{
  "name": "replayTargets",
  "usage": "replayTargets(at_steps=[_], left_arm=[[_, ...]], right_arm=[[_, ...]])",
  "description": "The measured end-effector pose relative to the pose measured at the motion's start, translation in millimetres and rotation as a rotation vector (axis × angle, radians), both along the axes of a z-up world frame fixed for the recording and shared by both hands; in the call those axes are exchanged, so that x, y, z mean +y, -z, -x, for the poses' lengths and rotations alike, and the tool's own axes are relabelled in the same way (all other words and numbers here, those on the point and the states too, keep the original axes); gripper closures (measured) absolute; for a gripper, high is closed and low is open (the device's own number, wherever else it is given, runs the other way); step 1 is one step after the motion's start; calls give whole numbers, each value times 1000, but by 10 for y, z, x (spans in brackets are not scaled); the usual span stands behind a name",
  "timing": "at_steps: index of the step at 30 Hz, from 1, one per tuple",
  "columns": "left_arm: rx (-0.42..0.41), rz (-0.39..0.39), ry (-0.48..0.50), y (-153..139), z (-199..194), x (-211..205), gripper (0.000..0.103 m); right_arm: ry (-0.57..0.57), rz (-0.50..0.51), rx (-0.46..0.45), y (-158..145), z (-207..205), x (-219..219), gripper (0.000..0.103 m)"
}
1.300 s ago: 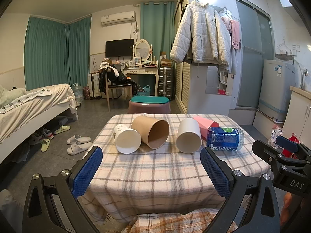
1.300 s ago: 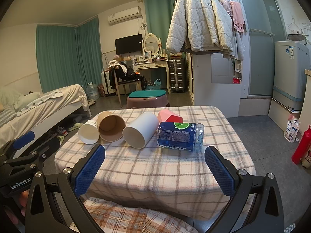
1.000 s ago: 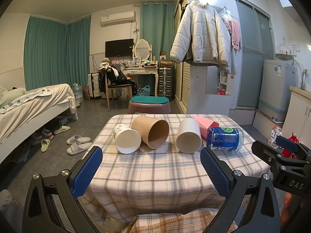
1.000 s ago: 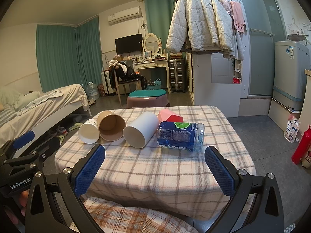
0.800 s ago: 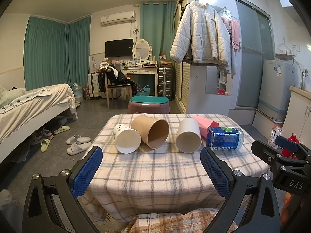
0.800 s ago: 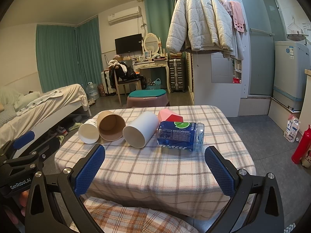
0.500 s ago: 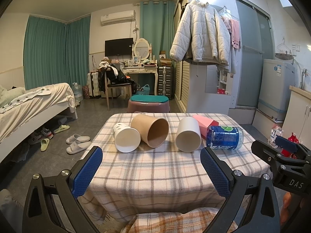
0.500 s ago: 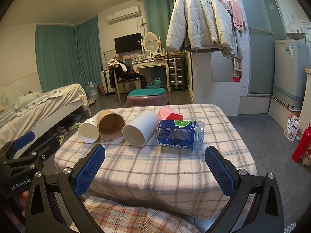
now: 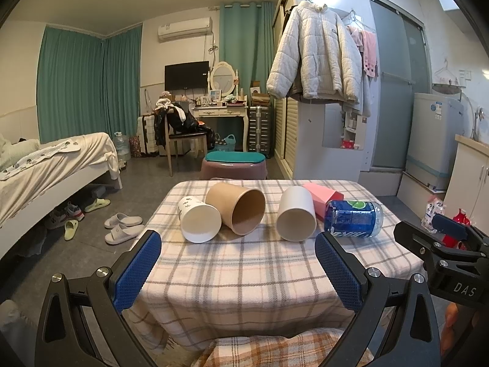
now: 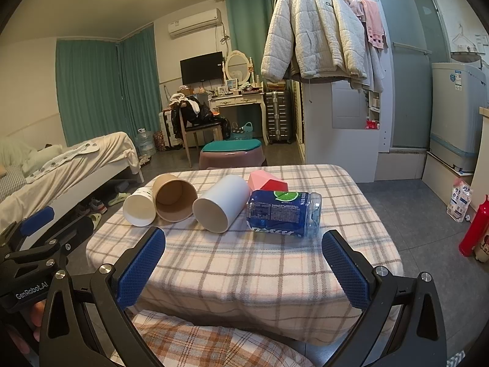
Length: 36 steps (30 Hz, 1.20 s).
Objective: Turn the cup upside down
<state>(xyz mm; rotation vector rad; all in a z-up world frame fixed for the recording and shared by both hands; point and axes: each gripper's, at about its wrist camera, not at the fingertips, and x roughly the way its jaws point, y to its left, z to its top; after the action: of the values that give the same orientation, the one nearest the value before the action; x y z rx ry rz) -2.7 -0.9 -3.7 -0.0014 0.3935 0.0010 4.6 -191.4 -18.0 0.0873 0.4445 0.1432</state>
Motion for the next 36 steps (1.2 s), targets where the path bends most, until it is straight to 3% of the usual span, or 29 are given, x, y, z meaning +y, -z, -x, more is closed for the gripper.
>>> replayTargets(at_steps=[21, 30, 36], left_arm=[[1, 3, 29, -65, -114, -148, 0], [36, 5, 45, -93, -394, -292, 0], [93, 1, 83, 42, -659, -445, 0]], right_arm=[[10, -6, 5, -99, -89, -61, 0], [36, -14, 16, -133, -291, -234, 0], [64, -18, 58, -32, -512, -411, 0]])
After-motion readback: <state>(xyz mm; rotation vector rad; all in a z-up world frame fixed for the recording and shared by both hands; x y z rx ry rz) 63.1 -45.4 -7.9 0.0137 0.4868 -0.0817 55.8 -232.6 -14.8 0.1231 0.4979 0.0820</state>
